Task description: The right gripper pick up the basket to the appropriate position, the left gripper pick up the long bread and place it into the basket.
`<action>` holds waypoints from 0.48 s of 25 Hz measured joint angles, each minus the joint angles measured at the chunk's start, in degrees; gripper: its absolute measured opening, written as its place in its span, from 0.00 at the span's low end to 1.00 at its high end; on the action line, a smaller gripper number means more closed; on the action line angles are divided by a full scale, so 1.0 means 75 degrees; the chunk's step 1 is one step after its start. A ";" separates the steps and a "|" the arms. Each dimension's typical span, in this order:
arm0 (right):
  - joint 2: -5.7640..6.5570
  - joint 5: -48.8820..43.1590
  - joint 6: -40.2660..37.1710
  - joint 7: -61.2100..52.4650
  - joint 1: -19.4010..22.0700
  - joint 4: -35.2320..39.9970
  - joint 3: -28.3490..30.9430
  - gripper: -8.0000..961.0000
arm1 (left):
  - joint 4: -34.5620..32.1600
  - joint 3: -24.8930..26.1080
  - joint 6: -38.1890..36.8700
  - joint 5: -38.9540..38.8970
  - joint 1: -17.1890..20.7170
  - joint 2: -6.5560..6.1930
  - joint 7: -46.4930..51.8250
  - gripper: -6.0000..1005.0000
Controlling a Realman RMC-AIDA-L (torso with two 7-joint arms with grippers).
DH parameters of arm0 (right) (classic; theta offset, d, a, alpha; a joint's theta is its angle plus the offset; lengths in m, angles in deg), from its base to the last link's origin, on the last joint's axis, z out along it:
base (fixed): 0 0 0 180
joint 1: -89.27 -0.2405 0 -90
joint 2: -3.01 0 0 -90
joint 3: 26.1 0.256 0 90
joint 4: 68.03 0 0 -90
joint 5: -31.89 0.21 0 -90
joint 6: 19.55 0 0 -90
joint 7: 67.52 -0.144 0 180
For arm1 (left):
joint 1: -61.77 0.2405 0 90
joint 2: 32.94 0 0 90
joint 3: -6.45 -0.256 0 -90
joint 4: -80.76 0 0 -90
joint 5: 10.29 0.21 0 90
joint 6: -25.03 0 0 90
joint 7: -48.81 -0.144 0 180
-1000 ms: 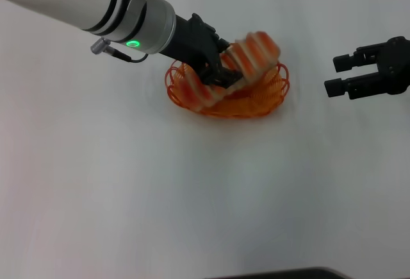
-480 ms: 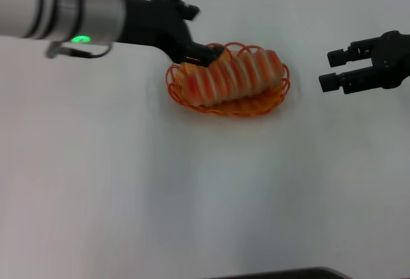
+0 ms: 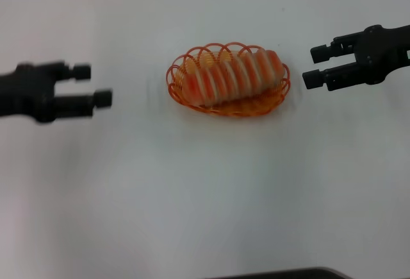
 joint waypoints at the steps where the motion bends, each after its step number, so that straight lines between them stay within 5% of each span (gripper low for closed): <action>1: -0.0003 0.0003 -0.0001 -0.0011 -0.0013 0.0000 -0.0047 0.78 | 0.0315 0.0062 -0.0185 0.0015 -0.0004 -0.0153 -0.0059 0.84; 4: 0.0004 -0.0009 -0.0004 -0.0107 -0.0041 0.0000 -0.0218 0.78 | 0.1019 0.0101 -0.0387 0.0077 0.0080 -0.0534 -0.0154 0.84; 12: 0.0047 -0.0025 -0.0009 -0.0185 -0.0072 0.0002 -0.0420 0.78 | 0.1075 0.0116 -0.0336 0.0145 0.0186 -0.0571 -0.0165 0.84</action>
